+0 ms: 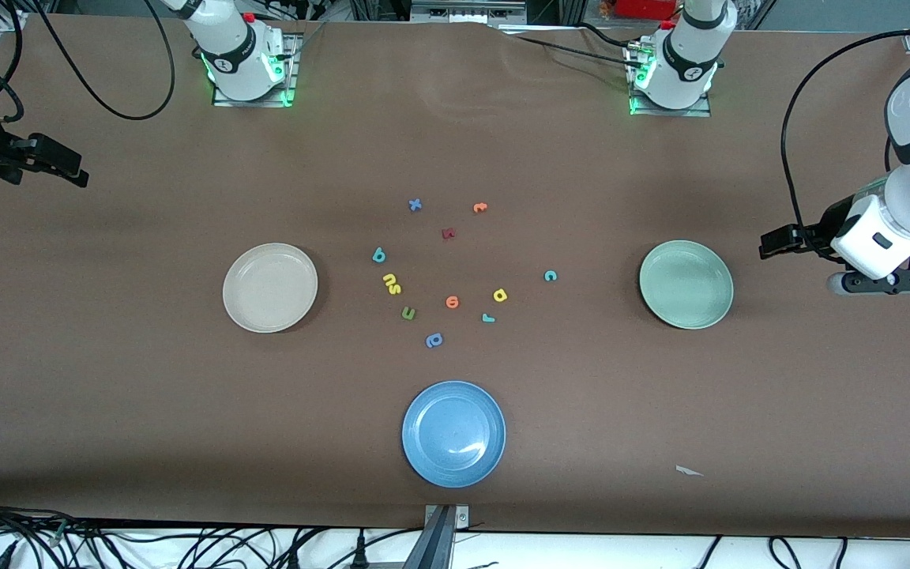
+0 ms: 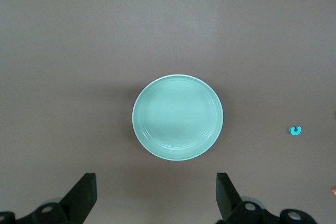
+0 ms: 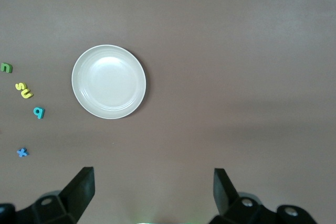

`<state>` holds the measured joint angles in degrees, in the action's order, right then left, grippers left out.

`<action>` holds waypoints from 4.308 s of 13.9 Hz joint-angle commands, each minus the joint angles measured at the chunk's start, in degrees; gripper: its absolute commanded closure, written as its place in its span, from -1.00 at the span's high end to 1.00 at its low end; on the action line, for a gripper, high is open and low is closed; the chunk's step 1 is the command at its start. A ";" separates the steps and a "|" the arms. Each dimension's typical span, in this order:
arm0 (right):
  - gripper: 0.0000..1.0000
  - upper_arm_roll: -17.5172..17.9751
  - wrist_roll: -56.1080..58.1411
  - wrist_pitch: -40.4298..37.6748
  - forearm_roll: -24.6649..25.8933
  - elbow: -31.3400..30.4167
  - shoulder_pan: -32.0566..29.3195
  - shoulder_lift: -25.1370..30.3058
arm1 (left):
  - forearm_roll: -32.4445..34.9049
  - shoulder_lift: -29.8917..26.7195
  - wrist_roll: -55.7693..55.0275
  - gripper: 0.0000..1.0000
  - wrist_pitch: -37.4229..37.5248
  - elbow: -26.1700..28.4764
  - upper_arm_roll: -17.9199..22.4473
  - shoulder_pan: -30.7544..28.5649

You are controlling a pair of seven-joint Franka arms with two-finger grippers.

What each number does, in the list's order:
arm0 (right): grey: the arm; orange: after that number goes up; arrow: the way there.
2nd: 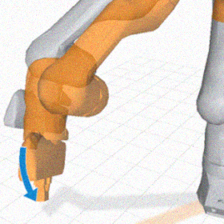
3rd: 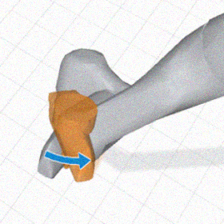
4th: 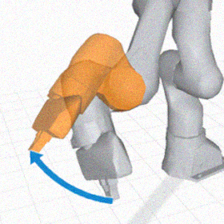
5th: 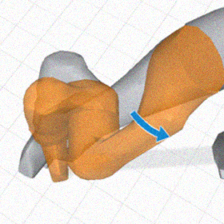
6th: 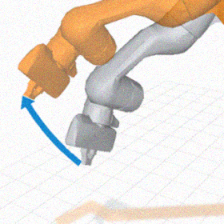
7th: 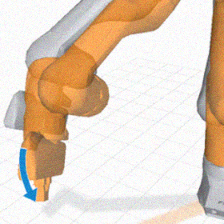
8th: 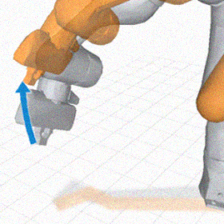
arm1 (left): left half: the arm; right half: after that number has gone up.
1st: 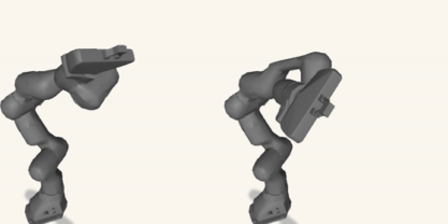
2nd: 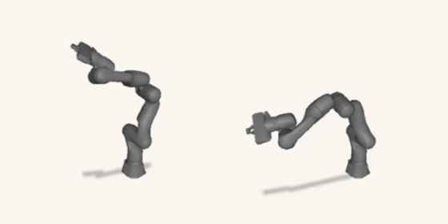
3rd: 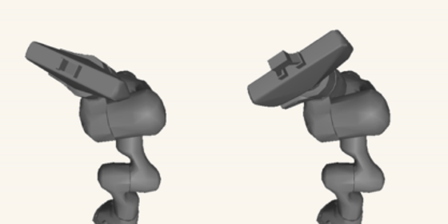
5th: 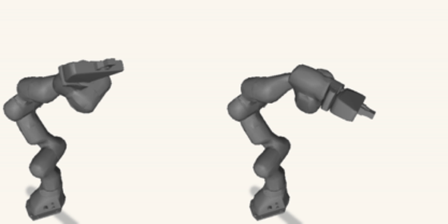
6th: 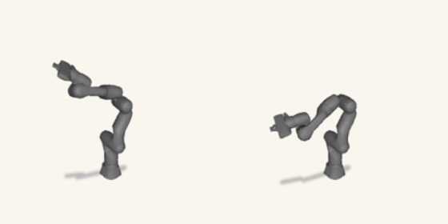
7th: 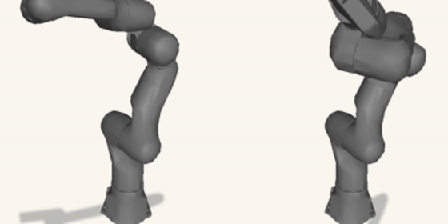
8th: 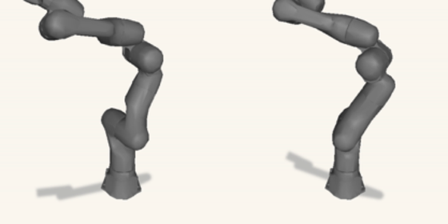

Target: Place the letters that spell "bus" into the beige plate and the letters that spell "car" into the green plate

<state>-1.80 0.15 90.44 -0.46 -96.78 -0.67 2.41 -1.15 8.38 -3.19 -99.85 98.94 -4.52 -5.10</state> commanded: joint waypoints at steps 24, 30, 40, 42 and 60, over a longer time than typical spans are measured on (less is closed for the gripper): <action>1.00 0.57 -1.12 1.59 -1.73 -0.78 -0.03 0.31 | -1.58 0.32 -0.33 1.00 1.15 -0.94 0.12 0.27; 1.00 0.65 -1.12 0.18 -1.73 -0.87 -0.03 0.58 | -1.58 0.41 -0.33 1.00 1.15 -1.03 0.12 0.44; 1.00 0.74 -1.12 -3.69 -1.38 -0.70 8.99 -4.59 | -1.58 0.93 -3.30 1.00 1.15 -1.03 0.12 2.55; 1.00 0.74 -1.21 -2.55 -1.99 -0.61 12.69 -10.20 | -1.67 1.46 -7.16 1.00 1.06 -0.94 -0.14 4.39; 0.98 0.65 -17.55 37.34 -2.44 -0.34 31.16 -34.66 | -7.12 12.45 -42.68 0.99 -41.17 17.40 -4.53 22.24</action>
<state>-0.77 -14.93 124.96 -2.07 -98.33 28.36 -29.34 -6.86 21.82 -43.47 -133.59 110.84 -7.91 16.50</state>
